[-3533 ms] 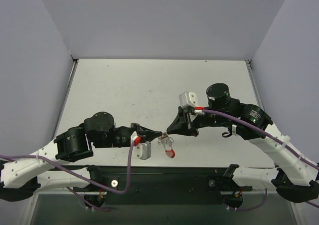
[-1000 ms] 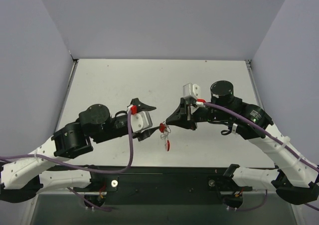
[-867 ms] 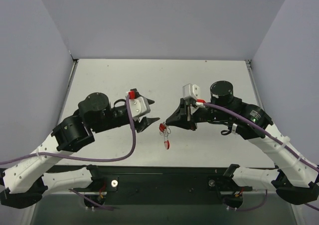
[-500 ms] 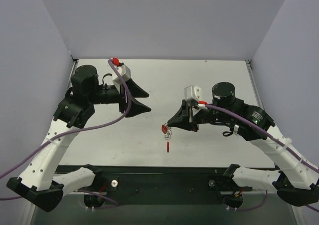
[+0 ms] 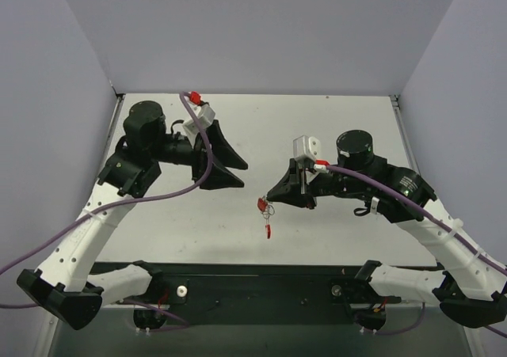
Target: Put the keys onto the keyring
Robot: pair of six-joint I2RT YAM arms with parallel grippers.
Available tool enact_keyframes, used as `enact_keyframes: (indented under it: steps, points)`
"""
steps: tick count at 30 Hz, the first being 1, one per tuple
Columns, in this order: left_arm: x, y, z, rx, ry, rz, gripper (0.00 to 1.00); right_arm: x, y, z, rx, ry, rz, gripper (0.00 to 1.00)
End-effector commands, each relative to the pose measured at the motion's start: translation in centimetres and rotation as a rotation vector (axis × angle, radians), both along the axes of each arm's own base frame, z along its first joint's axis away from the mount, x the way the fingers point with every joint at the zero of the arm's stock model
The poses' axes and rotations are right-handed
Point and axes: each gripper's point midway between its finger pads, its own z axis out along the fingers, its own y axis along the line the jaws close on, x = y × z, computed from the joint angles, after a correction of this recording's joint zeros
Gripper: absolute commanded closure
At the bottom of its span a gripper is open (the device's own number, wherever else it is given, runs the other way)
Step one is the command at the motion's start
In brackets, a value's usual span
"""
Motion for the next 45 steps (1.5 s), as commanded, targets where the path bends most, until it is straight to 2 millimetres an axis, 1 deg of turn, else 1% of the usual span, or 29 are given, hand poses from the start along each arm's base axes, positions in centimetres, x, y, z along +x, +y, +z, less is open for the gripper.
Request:
enact_keyframes:
  steps: [1, 3, 8, 10, 15, 23, 25, 27, 31, 32, 33, 36, 42, 45]
  points:
    - [-0.4, -1.2, -0.6, 0.061, -0.039, -0.011, 0.39, -0.3, 0.2, 1.7, 0.055, -0.04, 0.033, 1.0]
    - [-0.5, -1.8, -1.5, 0.101, -0.039, -0.008, 0.4, -0.2, 0.3, 1.6, 0.053, -0.038, 0.033, 1.0]
    - [-0.2, -2.4, -2.3, 0.135, -0.032, 0.019, 0.41, -0.1, 0.3, 1.6, 0.053, -0.035, 0.032, 1.0]
    - [-0.5, -2.7, -2.7, 0.142, -0.049, -0.005, 0.42, -0.1, 0.4, 1.6, 0.051, -0.033, 0.03, 1.0]
    - [-0.9, -3.1, -2.8, 0.137, -0.051, -0.029, 0.44, 0.0, 0.4, 1.4, 0.047, -0.032, 0.031, 1.0]
    - [-1.7, -3.3, -2.5, 0.115, -0.051, -0.07, 0.44, 0.0, 0.5, 1.5, 0.047, -0.033, 0.03, 1.0]
    - [-1.9, -3.5, -2.8, 0.127, -0.04, -0.08, 0.44, 0.0, 0.5, 1.5, 0.048, -0.033, 0.031, 1.0]
    - [-2.0, -3.6, -3.2, 0.141, -0.033, -0.091, 0.46, 0.1, 0.5, 1.5, 0.047, -0.033, 0.028, 1.0]
    - [-2.3, -3.8, -3.0, 0.136, -0.037, -0.099, 0.48, 0.1, 0.5, 1.5, 0.047, -0.032, 0.026, 1.0]
    - [-2.4, -3.8, -2.9, 0.135, -0.04, -0.1, 0.49, 0.1, 0.5, 1.5, 0.046, -0.031, 0.028, 1.0]
    - [-2.4, -3.9, -2.9, 0.136, -0.039, -0.1, 0.53, 0.1, 0.5, 1.5, 0.047, -0.032, 0.028, 1.0]
    - [-2.4, -4.0, -2.8, 0.139, -0.042, -0.1, 0.53, 0.1, 0.5, 1.7, 0.049, -0.036, 0.025, 1.0]
    - [-2.5, -4.4, -3.4, 0.162, -0.038, -0.102, 0.54, 0.3, 0.5, 1.5, 0.045, -0.033, 0.019, 1.0]
    - [-2.7, -4.5, -3.4, 0.169, -0.036, -0.11, 0.6, 0.4, 0.5, 1.5, 0.044, -0.035, 0.013, 1.0]
